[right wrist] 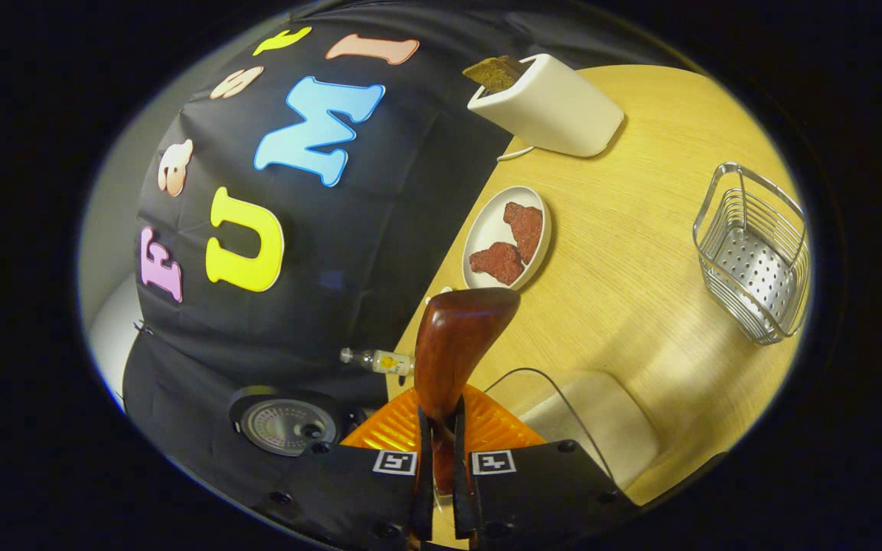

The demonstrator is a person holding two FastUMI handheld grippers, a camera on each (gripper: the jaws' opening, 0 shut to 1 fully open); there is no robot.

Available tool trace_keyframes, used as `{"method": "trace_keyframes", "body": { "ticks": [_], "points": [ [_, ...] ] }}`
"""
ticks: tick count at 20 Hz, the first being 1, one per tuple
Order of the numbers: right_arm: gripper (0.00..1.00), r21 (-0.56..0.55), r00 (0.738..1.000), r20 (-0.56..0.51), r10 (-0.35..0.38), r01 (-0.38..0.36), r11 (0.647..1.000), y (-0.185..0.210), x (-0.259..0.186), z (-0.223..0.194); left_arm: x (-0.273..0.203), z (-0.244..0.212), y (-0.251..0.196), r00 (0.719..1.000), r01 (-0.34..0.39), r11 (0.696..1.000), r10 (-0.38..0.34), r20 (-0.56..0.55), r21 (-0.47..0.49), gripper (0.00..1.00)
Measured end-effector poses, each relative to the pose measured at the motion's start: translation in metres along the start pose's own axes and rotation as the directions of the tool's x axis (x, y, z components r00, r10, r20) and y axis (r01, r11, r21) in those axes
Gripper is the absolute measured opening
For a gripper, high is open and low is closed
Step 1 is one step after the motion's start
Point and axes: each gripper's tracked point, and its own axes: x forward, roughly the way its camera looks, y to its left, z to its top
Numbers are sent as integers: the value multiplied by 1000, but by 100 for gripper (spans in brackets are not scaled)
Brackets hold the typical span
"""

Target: Close the left gripper, press the button to open the rice cooker; take a wooden spoon from the chopstick holder with the right hand, scoop a spoonful of rice and pour it into the rice cooker, then put the wooden spoon back into the chopstick holder.

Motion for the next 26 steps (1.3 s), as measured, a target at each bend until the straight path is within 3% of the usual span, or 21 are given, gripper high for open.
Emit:
{"method": "trace_keyframes", "body": {
  "ticks": [1, 2, 8, 9, 12, 18, 21, 26],
  "points": [
    [8, 18, 1000, -5, 19, -19, 1000, 9, 1, -1, 0, -2, 0, 1000, -2, 1000, 2, -2, -4, 78],
    [12, 32, 999, -11, 38, -37, 999, 20, 2, -3, 0, -4, 2, 1000, -6, 1000, 6, -5, -8, 78],
    [12, 37, 986, -47, 158, -156, 987, 92, 18, -24, -7, -16, 19, 999, -45, 999, 44, -27, -28, 80],
    [16, 26, 983, -57, 175, -174, 984, 104, 24, -30, -9, -19, 24, 998, -54, 998, 53, -32, -28, 80],
    [8, -25, 973, -103, 208, -211, 977, 133, 44, -57, -15, -26, 39, 996, -82, 996, 80, -46, -32, 80],
    [12, -101, 951, -216, 222, -248, 963, 167, 82, -125, -25, -43, 75, 986, -153, 987, 149, -75, -54, 78],
    [12, -192, 946, -252, 205, -257, 947, 176, 100, -154, -28, -49, 88, 979, -189, 980, 182, -91, -69, 78],
    [12, -396, 942, -291, 165, -276, 876, 183, 123, -198, -35, -56, 111, 968, -234, 969, 225, -108, -78, 78]
  ]
}}
